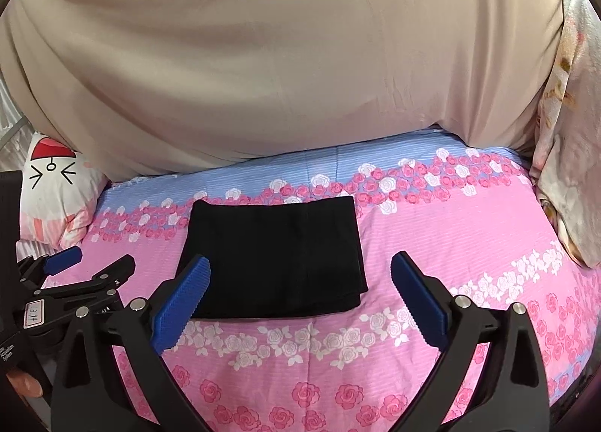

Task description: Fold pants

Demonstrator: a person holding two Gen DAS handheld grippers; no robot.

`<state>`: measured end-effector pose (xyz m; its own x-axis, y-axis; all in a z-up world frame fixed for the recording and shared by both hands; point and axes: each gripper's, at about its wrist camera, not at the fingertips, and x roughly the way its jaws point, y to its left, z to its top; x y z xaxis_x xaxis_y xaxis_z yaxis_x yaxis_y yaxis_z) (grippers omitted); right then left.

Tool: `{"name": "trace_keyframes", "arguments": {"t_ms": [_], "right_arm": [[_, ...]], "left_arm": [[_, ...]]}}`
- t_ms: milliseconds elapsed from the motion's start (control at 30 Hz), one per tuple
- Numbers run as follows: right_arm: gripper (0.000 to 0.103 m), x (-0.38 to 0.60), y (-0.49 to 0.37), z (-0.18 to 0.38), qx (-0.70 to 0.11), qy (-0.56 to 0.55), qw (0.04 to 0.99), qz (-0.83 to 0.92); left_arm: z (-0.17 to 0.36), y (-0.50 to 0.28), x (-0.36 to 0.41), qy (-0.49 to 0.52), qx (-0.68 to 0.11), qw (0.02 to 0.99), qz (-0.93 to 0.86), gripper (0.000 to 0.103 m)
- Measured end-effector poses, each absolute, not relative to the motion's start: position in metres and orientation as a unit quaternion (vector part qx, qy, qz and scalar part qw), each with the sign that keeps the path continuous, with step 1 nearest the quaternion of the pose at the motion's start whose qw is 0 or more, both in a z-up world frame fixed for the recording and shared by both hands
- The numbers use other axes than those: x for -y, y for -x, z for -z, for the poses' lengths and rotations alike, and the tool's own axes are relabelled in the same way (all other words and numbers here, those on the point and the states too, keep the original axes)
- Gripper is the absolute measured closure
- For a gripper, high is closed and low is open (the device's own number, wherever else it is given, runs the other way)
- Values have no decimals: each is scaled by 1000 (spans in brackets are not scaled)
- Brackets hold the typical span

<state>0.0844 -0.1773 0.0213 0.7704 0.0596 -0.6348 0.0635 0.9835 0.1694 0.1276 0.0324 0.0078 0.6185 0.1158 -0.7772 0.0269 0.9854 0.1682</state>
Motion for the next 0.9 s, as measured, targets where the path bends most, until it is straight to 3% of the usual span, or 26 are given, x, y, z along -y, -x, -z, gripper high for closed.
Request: {"name": "trace_keyframes", "arguments": {"t_ms": [500, 900], "right_arm": [[5, 168, -116, 10, -375, -88, 923, 15], [5, 165, -119, 7, -371, -90, 924, 7]], "left_arm": [[43, -156, -50, -95, -466, 878, -51, 17], [37, -161, -49, -81, -455, 886, -46, 17]]}}
